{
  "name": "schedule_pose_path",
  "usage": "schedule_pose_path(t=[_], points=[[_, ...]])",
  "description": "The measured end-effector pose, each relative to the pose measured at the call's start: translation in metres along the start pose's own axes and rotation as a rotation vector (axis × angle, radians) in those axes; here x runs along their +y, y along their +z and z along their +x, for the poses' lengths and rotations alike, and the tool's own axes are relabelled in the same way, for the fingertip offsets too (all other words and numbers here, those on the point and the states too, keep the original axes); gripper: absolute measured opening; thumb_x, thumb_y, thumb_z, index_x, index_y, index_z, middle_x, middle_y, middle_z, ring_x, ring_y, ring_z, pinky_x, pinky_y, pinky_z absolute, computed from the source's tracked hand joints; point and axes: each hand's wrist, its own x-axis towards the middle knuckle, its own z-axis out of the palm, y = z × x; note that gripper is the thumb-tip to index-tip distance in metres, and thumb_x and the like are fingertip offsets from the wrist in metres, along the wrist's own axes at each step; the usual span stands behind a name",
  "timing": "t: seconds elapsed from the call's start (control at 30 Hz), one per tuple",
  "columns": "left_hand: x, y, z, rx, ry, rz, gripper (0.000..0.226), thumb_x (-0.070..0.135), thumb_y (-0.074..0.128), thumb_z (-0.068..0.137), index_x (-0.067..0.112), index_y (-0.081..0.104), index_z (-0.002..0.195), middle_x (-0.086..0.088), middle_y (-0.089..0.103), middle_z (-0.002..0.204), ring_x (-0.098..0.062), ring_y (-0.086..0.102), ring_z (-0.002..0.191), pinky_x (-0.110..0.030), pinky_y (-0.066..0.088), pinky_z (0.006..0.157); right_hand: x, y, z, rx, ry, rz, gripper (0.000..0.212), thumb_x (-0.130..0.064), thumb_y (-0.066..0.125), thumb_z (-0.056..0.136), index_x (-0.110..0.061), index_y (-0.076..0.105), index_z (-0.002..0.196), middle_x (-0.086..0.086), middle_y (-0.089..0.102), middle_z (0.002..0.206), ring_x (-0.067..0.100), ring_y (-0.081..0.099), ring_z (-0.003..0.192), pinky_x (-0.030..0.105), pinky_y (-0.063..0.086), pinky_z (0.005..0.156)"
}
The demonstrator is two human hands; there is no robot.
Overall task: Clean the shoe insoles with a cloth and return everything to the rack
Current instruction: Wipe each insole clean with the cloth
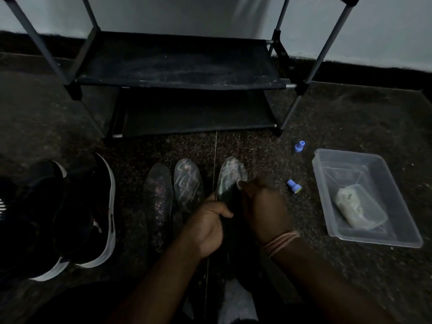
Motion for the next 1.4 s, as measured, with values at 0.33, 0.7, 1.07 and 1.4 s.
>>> schedule_pose_path(t=[0.33,0.7,1.07,1.4], points=[[0.002,-0.004,0.001,-0.019,-0.009,-0.013,0.072,-0.011,0.046,0.063,-0.002,0.060,0.133,-0.029,0.059,0.134,-0.046,0.056,0.125,-0.057,0.040,0.111,-0.003,0.005,0.000,-0.053,-0.030,-0.005,0.018,-0.014,0.062,0.085,-0.011,0.070,0.101,0.014,0.060,0.091,0.029,0.060,0.065,0.029,0.040,0.057],[0.006,-0.009,0.003,-0.070,-0.058,-0.068,0.068,-0.010,0.043,0.062,-0.005,0.057,0.129,-0.026,0.066,0.115,-0.039,0.066,0.104,-0.045,0.056,0.093,-0.021,0.009,-0.007,-0.136,-0.081,-0.058,0.019,-0.022,0.060,0.087,-0.017,0.069,0.103,0.011,0.062,0.103,0.027,0.065,0.069,0.029,0.046,0.059],[0.012,-0.014,0.002,-0.167,-0.121,-0.106,0.065,-0.001,0.043,0.067,0.001,0.066,0.128,-0.027,0.061,0.127,-0.042,0.059,0.115,-0.049,0.042,0.108,-0.026,0.016,-0.012,-0.131,-0.086,-0.031,0.028,-0.021,0.058,0.088,-0.013,0.065,0.114,0.010,0.060,0.116,0.026,0.066,0.074,0.035,0.057,0.066],[0.009,-0.015,0.006,-0.276,-0.062,-0.249,0.088,0.077,0.035,0.093,0.008,0.055,0.143,-0.017,0.048,0.152,-0.034,0.042,0.143,-0.051,0.016,0.125,-0.045,0.018,-0.015,-0.222,-0.149,-0.034,0.029,-0.027,0.049,0.092,-0.019,0.065,0.114,0.007,0.058,0.111,0.026,0.066,0.085,0.038,0.056,0.077]])
